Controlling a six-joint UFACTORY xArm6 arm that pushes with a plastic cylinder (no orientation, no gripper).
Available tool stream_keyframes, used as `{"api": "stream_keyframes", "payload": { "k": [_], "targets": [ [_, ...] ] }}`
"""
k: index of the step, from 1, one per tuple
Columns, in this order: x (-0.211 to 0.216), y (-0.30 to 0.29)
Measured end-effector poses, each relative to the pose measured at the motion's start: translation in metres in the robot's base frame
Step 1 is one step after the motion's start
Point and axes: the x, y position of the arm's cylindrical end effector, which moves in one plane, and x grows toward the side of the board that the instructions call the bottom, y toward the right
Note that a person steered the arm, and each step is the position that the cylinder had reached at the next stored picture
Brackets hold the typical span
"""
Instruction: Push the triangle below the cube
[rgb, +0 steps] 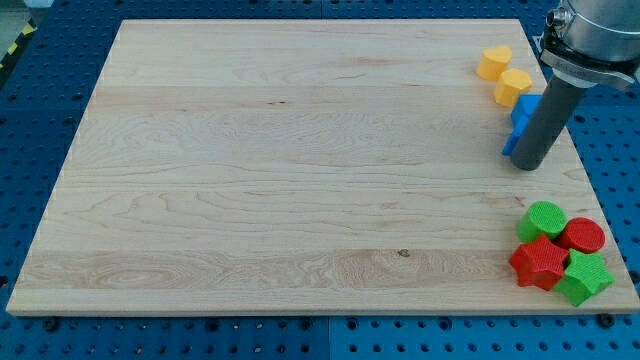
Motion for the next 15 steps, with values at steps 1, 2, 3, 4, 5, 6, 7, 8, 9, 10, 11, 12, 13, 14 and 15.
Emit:
{"api": "stream_keyframes", "payload": {
  "k": [1, 2, 3, 4, 5, 6, 7, 8, 9, 10, 11, 12, 13, 14, 15],
  "targets": [
    [-0.007, -0.014],
    [-0.013, -0.044],
    [-0.030, -0.069],
    [-0.059, -0.068],
    [-0.059, -0.051],
    [-0.056, -0.035],
    [-0.037, -0.023],
    [-0.036, -0.022],
    [-0.035, -0.022],
    [-0.027, -0.022],
    [-0.009, -0.022],
    [0.004, -0.022],
    [0.004, -0.013],
    [0.004, 0.003],
    [0.004, 0.006]
  ]
}}
